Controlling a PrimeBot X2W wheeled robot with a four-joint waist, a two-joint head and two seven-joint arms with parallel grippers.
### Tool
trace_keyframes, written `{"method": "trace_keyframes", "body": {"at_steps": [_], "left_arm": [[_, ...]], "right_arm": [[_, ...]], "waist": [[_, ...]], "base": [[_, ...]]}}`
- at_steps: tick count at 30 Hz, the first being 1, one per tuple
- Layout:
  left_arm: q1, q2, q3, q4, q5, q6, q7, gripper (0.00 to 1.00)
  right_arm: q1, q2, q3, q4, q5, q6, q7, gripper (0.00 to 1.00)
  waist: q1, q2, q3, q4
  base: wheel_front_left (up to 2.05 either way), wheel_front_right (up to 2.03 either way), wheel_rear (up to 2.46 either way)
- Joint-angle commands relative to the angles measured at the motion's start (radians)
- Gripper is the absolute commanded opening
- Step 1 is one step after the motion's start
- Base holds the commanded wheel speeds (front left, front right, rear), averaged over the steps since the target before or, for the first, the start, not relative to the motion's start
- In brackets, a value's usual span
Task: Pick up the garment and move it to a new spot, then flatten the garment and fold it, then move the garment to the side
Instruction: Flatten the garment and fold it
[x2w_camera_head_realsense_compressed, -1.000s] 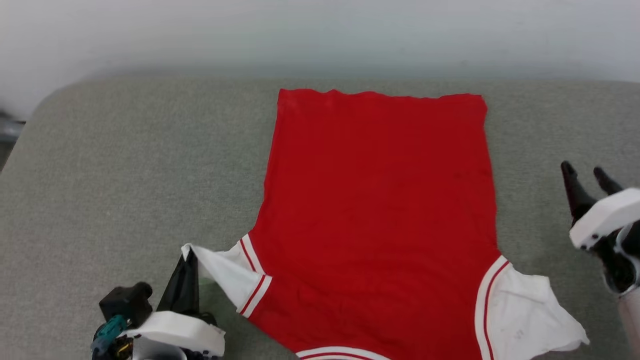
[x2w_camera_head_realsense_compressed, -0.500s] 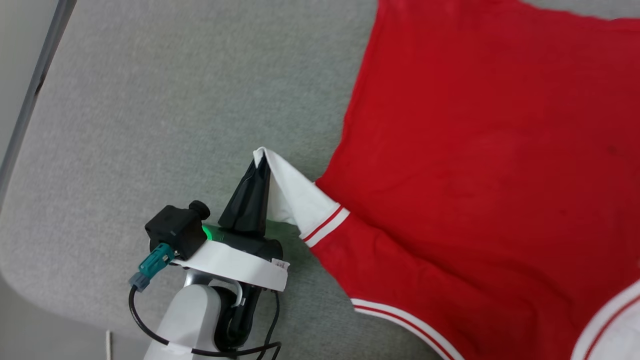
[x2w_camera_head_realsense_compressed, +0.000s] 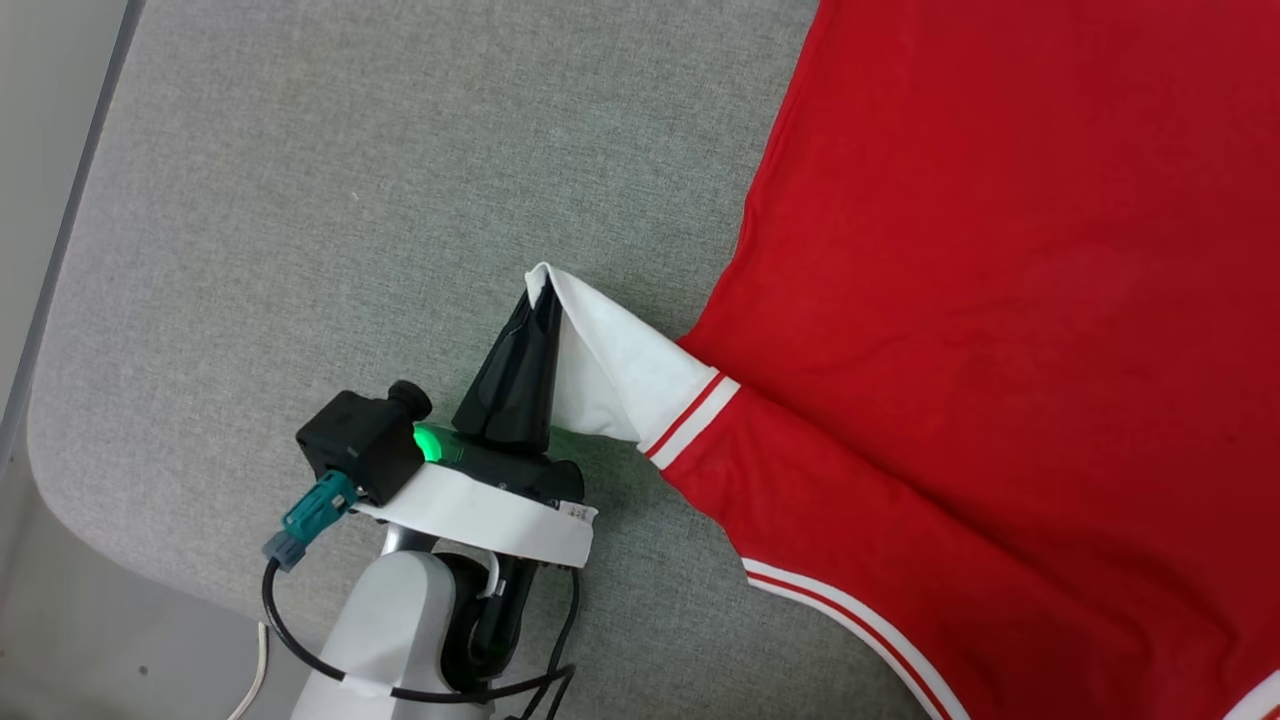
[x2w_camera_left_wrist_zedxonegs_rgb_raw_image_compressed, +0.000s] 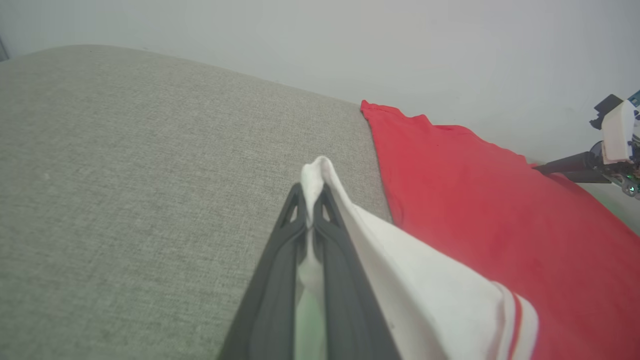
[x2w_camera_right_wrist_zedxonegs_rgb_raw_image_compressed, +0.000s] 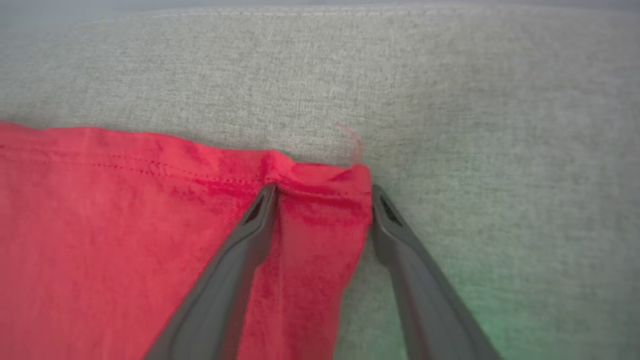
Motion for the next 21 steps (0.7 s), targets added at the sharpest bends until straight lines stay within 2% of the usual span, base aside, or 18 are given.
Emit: {"method": "trace_keyframes", "body": {"at_steps": [1,2,5,11,17,21], "left_arm": [[0.001,-0.001,-0.002,0.007,0.002,-0.002,-0.004,0.00],[0.004,-0.001,-0.003,0.010,0.004,-0.002,-0.004,0.00],[0.012,-0.001,-0.004,0.021,0.009,-0.002,-0.004,0.00],[0.036,0.000,0.007,0.049,0.018,-0.002,-0.004,0.00],[0.094,-0.001,0.051,0.087,0.042,-0.002,-0.004,0.00],[0.128,-0.001,0.089,0.112,0.066,-0.002,-0.004,0.00]], "right_arm": [[0.190,0.085,0.034,0.115,0.030,0.003,0.229,0.00],[0.191,0.083,0.032,0.106,0.033,0.003,0.238,0.00],[0.188,0.063,0.024,0.069,0.027,0.002,0.149,0.00],[0.151,0.015,0.010,0.005,-0.012,0.001,0.086,0.00],[0.165,-0.007,0.031,-0.107,-0.012,0.001,0.035,0.00],[0.251,-0.015,0.033,-0.182,0.014,0.001,0.008,0.00]], "waist": [[0.0003,0.0001,-0.008,-0.003],[0.0003,0.0001,-0.014,-0.005],[0.0003,0.0001,-0.037,-0.013],[0.0003,0.0001,-0.104,-0.040],[0.0003,0.0001,-0.218,-0.110],[0.0003,0.0001,-0.286,-0.170]], "base": [[0.00,0.00,0.00],[0.00,0.00,0.00],[0.00,0.00,0.00],[0.00,0.00,0.00],[0.00,0.00,0.00],[0.00,0.00,0.00]]}}
